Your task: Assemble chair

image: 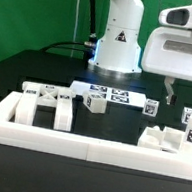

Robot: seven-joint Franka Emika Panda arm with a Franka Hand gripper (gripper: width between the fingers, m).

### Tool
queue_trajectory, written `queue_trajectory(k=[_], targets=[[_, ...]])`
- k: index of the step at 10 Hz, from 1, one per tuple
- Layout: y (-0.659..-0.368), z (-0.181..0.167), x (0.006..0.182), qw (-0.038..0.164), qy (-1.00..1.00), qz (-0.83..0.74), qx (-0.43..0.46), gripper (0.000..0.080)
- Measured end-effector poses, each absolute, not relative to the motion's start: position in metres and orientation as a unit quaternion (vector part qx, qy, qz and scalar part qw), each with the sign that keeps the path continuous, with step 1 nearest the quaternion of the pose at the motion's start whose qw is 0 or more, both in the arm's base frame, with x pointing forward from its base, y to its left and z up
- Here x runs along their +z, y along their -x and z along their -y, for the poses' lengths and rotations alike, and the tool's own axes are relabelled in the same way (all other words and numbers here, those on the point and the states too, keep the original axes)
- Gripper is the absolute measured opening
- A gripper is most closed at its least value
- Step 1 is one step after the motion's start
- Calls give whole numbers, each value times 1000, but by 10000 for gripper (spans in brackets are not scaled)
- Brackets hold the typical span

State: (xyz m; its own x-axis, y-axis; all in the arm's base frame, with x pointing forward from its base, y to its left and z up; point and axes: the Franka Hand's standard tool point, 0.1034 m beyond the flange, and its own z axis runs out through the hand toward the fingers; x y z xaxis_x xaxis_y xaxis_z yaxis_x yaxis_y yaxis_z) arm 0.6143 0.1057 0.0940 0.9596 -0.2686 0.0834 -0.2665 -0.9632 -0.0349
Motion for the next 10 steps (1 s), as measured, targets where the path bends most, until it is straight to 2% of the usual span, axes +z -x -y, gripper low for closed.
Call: queue_trajectory(k=[2, 3, 5, 7, 10], targets=[[-613, -105, 94, 12, 990, -130, -44, 649], [-604, -99, 98, 11, 996, -81, -43, 649], [-585, -62, 110, 14, 999, 1, -38, 649], [-580, -26, 106, 11, 999, 10, -42, 649], [-577, -25, 104, 11, 999, -5, -39, 649]])
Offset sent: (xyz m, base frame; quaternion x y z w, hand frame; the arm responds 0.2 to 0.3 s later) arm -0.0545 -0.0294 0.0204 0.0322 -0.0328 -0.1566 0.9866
